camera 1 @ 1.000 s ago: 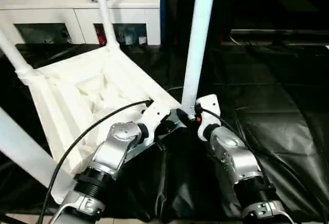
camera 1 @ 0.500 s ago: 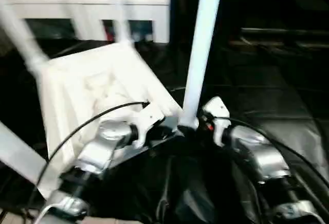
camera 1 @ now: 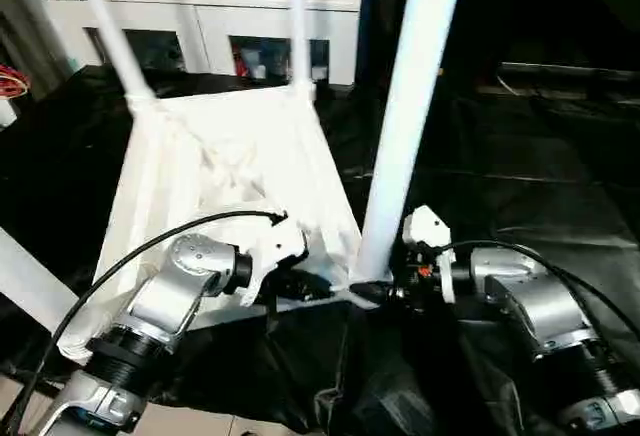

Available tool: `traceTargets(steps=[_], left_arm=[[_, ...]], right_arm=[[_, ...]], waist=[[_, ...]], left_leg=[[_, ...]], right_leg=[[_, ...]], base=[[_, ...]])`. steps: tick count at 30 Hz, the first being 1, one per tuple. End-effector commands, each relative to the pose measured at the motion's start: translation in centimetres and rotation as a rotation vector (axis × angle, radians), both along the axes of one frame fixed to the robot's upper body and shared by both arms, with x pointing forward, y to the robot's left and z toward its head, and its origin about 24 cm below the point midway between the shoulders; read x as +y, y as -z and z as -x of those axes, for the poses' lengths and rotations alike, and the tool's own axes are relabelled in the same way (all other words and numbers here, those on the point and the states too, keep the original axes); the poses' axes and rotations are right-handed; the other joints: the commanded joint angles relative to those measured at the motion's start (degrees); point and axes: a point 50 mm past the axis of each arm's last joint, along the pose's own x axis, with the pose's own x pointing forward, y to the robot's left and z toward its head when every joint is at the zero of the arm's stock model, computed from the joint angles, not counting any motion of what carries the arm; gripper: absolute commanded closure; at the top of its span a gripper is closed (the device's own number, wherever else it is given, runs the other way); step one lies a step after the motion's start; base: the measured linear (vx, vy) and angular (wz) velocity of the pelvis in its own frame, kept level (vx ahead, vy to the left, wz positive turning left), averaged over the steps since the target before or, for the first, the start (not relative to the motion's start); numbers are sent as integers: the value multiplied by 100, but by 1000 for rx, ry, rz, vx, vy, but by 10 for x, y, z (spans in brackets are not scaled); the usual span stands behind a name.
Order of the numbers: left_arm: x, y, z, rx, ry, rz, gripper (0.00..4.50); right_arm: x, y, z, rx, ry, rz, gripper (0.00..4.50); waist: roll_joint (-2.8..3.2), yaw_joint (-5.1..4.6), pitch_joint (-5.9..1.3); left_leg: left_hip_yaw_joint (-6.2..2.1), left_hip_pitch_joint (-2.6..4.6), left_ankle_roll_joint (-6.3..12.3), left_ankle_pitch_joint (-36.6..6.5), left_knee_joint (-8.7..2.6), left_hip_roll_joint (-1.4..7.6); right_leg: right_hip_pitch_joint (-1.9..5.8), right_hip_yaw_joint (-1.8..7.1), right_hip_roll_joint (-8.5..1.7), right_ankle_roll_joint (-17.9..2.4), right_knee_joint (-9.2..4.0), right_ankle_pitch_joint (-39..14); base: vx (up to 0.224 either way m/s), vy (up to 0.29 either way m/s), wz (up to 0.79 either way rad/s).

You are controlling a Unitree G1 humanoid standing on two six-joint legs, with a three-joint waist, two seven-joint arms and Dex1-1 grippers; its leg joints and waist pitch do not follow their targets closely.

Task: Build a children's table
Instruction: Rotate leg to tighten

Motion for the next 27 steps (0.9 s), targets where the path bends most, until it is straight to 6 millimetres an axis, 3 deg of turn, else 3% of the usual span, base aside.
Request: traceTargets(steps=[1, 8, 15, 18, 21, 23, 27], left_arm=[[-13, -19, -1, -71, 70, 68, 450], [-13, -17, -1, -70, 60, 62, 450], [-14, -16, -6, -82, 1, 68, 450], [-17, -16, -11, -106, -65, 72, 450], [-22, -16, -17, -126, -127, 71, 450], [-28, -17, -22, -148, -190, 70, 450], [-46, -20, -32, -187, -312, 79, 450]], right_arm=[[11, 1, 8, 30, -83, -19, 151], [12, 5, 12, 54, -102, -24, 208], [14, 12, 21, 90, -93, -40, 237], [20, 17, 23, 99, -27, -85, 241], [29, 20, 20, 82, 76, -130, 243], [37, 23, 15, 97, 189, -163, 243], [57, 29, 5, 95, 405, -195, 243]], waist=[[-41, -28, -397], [-44, -31, -390], [-51, -28, -393], [-43, -24, -381], [-62, -74, -353], [-57, -113, -336], [-77, -281, -301]], left_leg=[[-167, 110, 409, -950, -406, 378], [-172, 109, 360, -1013, -409, 376], [-175, 106, 364, -1003, -409, 375], [-167, 142, 313, -1116, -413, 378], [-201, 115, 201, -1400, -443, 361], [-210, 135, 123, -1600, -449, 353], [-260, 144, -35, -1994, -443, 313]], right_leg=[[268, 326, -387, -1259, -323, -1388], [267, 325, -387, -1197, -345, -1551], [273, 325, -388, -1185, -345, -1556], [238, 335, -388, -1158, -379, -1680], [264, 310, -404, -1004, -434, -2190], [231, 301, -398, -909, -473, -2509], [200, 242, -413, -573, -585, -3344]], base=[[0, 0, 0], [0, 0, 0], [0, 0, 0], [0, 0, 0], [0, 0, 0], [0, 0, 0], [0, 0, 0]])
